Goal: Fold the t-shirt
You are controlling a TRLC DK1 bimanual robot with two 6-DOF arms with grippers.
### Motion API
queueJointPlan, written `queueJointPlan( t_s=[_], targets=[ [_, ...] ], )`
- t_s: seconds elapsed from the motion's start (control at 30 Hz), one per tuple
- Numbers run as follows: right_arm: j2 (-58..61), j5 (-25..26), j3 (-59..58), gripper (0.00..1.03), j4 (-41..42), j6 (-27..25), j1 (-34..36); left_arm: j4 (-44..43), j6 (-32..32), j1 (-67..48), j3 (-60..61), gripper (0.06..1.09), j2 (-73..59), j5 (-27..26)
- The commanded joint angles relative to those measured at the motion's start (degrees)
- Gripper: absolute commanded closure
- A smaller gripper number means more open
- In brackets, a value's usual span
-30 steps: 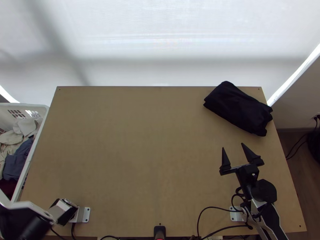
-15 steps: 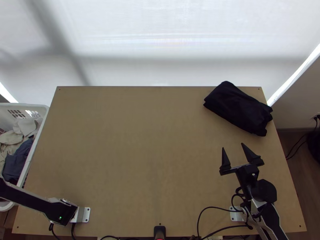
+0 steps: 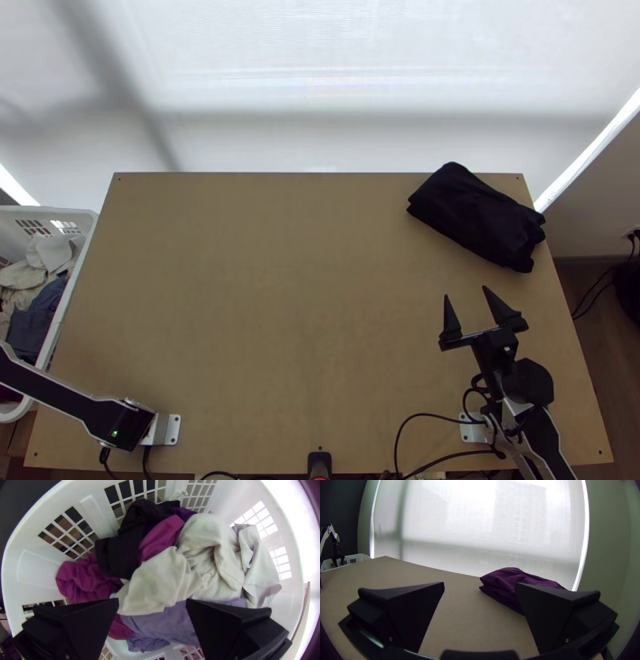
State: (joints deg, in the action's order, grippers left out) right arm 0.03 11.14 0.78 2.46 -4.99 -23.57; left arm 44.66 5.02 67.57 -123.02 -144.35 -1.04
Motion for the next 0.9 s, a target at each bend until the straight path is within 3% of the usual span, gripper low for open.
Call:
queueJointPlan(
  t_s=[0.0, 0.2, 0.27, 0.3, 0.33, 0.37, 0.53, 0.63, 0.87],
  targets=[
    [-0.2, 0.1, -0.6, 0.03, -0.6, -1.1, -0.2, 0.5, 1.3, 0.0, -4.9, 0.11, -5.5, 0.0],
    [-0.1, 0.1, -0.6, 0.03, -0.6, -1.1, -0.2, -0.8, 3.2, -0.7, -5.5, 0.13, -9.4, 0.2],
    [-0.2, 0.1, -0.6, 0.03, -0.6, -1.1, -0.2, -0.5, 3.1, -0.8, -5.4, 0.4, -9.7, 0.1],
    [-0.1, 0.1, -0.6, 0.03, -0.6, -1.1, -0.2, -1.1, 2.9, -0.9, -5.4, 0.66, -9.5, 0.1],
    [-0.2, 0.1, -0.6, 0.03, -0.6, -1.1, -0.2, -1.5, 2.9, -0.8, -5.4, 0.97, -9.1, 0.1],
    [-0.1, 0.1, -0.6, 0.03, -0.6, -1.1, -0.2, -1.5, 2.9, -0.8, -5.4, 1.04, -8.5, 0.1],
    [-0.2, 0.1, -0.6, 0.03, -0.6, -1.1, -0.2, -0.7, 1.4, -1.5, -4.4, 1.05, -0.7, -0.5],
    [-0.1, 0.1, -0.6, 0.03, -0.6, -1.1, -0.2, 0.0, -1.3, -1.7, -4.3, 1.05, 5.5, -5.0],
    [-0.1, 0.1, -0.6, 0.03, -0.6, -1.1, -0.2, 1.1, -4.8, -4.5, -4.3, 1.05, 19.0, -8.5]
  ],
)
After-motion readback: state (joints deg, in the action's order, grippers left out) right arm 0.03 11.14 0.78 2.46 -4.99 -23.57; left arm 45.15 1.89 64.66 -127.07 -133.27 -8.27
